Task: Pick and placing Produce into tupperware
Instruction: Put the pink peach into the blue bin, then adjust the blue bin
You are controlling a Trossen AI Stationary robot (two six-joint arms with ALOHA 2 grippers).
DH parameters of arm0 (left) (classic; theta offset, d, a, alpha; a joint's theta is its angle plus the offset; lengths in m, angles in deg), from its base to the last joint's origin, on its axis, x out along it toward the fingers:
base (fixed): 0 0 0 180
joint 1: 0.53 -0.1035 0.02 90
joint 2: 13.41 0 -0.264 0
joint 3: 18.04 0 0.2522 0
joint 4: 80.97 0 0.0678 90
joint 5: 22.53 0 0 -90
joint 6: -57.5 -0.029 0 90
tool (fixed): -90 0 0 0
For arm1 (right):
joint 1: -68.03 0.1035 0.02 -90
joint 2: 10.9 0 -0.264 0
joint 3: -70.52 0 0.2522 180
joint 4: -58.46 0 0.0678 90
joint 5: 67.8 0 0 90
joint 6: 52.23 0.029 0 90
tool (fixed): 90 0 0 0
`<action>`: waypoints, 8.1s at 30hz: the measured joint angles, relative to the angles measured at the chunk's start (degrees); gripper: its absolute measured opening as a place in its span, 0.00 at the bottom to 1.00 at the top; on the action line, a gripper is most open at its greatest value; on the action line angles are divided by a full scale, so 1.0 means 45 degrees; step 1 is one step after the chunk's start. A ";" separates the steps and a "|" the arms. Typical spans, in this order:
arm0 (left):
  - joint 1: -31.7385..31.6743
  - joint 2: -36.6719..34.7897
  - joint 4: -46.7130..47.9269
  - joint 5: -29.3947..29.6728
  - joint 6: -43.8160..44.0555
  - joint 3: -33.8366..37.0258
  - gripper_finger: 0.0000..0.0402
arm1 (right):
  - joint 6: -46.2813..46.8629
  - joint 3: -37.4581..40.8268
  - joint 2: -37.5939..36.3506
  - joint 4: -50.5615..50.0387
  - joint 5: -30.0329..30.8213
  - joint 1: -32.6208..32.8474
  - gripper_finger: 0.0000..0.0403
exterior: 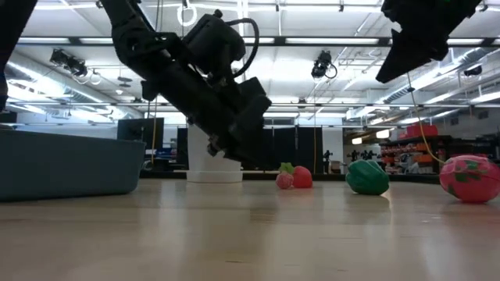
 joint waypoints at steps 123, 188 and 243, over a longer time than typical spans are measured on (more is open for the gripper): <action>-0.0152 0.1962 -0.3075 0.2206 0.1505 -0.0126 0.13 | -0.0964 -0.0112 0.0019 0.1052 -0.0010 0.0007 0.31; 0.5922 -0.5235 1.4524 0.2296 1.0534 0.0008 0.34 | -0.0571 -0.0112 0.0015 0.1140 -0.0019 0.0007 0.31; 0.3256 -0.3569 0.9412 0.1435 0.6128 0.0005 0.00 | -0.0852 -0.0112 0.0019 0.1239 -0.0015 0.0007 0.31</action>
